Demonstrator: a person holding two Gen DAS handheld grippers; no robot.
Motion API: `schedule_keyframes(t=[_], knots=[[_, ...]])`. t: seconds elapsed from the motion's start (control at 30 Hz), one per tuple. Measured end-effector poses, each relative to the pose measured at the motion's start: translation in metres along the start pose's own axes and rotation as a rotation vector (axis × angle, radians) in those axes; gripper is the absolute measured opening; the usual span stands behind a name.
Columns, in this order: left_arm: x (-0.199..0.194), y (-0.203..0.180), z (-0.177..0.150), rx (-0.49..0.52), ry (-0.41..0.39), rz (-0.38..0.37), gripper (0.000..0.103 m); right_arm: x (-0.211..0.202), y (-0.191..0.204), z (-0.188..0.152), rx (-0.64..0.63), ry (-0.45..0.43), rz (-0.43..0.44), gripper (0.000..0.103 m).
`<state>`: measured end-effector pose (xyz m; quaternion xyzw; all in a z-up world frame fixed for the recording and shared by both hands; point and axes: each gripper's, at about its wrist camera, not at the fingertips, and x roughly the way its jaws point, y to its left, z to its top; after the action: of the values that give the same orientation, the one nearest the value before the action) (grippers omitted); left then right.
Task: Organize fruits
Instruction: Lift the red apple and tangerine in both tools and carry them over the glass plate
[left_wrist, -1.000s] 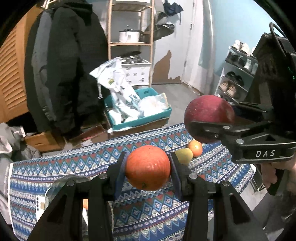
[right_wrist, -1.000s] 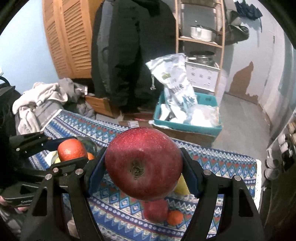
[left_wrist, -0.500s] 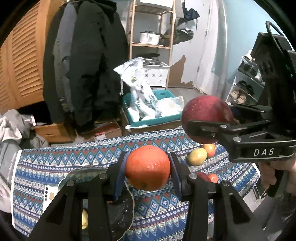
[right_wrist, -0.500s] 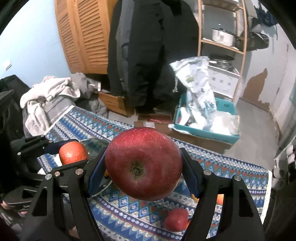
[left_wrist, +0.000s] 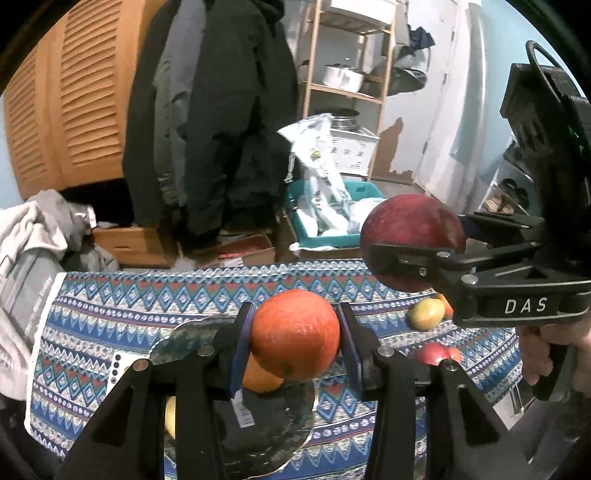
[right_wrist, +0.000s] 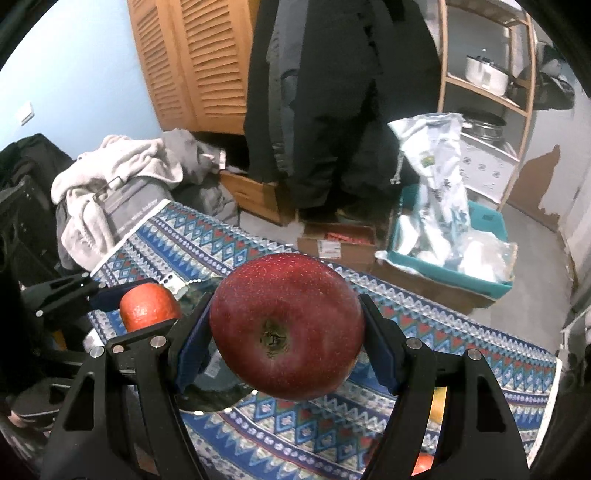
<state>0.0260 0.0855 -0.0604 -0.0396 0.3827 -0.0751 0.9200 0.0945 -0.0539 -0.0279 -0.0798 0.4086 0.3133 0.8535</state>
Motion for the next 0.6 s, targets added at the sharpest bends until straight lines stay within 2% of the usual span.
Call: schedule_keyframes(t=[0.3,0.6], knots=[[0.018,0.045,-0.010,-0.069,0.039,0.062,0.045,0.047,0.022,0.012,-0.010,0.046,0.038,0.075],[0.048,0.089,-0.029,-0.134,0.107,0.122,0.045,0.108,0.038,0.010,-0.006,0.138,0.084,0.075]])
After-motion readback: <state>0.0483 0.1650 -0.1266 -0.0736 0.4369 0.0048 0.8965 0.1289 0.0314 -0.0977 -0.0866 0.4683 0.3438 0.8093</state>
